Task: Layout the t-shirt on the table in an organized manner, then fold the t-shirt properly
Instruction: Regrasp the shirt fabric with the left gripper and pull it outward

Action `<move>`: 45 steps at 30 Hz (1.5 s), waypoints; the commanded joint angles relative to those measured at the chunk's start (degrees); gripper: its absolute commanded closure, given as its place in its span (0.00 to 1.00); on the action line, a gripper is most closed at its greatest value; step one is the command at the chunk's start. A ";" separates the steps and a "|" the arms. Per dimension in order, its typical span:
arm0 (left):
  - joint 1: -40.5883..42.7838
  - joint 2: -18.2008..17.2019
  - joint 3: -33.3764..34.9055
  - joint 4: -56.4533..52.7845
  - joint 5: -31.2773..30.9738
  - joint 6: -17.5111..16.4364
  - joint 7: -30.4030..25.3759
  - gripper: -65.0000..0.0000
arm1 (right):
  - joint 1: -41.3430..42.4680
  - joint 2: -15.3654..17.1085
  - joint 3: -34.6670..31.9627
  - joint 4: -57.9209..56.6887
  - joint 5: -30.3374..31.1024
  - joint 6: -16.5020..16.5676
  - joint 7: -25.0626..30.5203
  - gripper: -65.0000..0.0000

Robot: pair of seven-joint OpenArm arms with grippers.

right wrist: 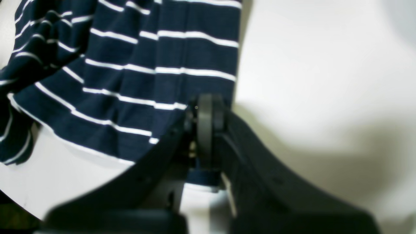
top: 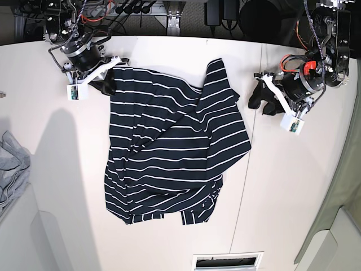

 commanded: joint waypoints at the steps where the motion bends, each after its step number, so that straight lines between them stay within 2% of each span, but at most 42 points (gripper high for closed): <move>1: -0.09 -0.48 -0.22 -0.98 -2.05 -0.17 -0.90 0.49 | 0.50 0.26 0.15 0.79 0.31 0.66 1.29 1.00; 3: -0.07 -0.39 -0.15 -4.17 -6.19 -0.24 0.13 0.49 | 0.63 0.28 0.15 0.79 0.31 0.66 1.27 1.00; 5: -0.09 0.24 -0.11 -5.86 -8.90 -1.97 1.33 0.49 | 0.70 0.28 0.15 0.79 0.31 0.68 1.27 1.00; 9: -0.15 3.08 0.17 -6.03 -11.96 -5.86 2.80 0.49 | 0.85 0.26 0.15 0.79 0.31 0.66 1.27 1.00; 14: -0.44 5.33 1.55 -6.03 -16.81 -8.70 3.96 0.49 | 0.83 0.28 0.15 0.79 0.31 0.68 1.25 1.00; 17: -0.74 5.97 3.45 -6.03 -18.12 -9.25 4.24 0.49 | 0.87 0.28 0.15 0.79 0.33 0.68 1.27 1.00; 21: -2.67 7.37 9.99 -6.03 -12.17 -8.61 3.93 0.49 | 0.85 0.28 0.15 0.79 0.31 0.68 1.25 1.00; 24: -4.52 9.18 14.14 -6.03 -6.08 -5.05 1.31 0.49 | 0.83 0.28 0.15 0.79 0.28 0.68 1.20 1.00; 26: -5.73 10.71 15.34 -6.03 -2.82 -3.23 0.17 0.49 | 0.79 0.26 0.15 0.79 0.28 0.68 1.03 1.00; 29: -6.99 12.26 15.63 -6.03 1.44 -2.47 0.11 0.49 | 0.70 0.28 0.15 0.79 0.28 0.68 1.01 1.00; 33: -7.19 12.17 15.63 -6.03 4.26 -0.76 0.33 0.49 | 0.70 0.31 0.15 0.79 0.26 0.66 1.01 1.00; 39: -7.04 11.54 15.56 -4.07 5.57 -0.61 6.05 0.49 | 0.72 0.31 0.15 0.79 -0.57 0.68 1.07 1.00; 45: -3.91 6.73 15.56 2.84 5.62 -0.63 6.32 0.49 | 0.87 0.31 0.15 0.79 -0.59 0.68 1.05 1.00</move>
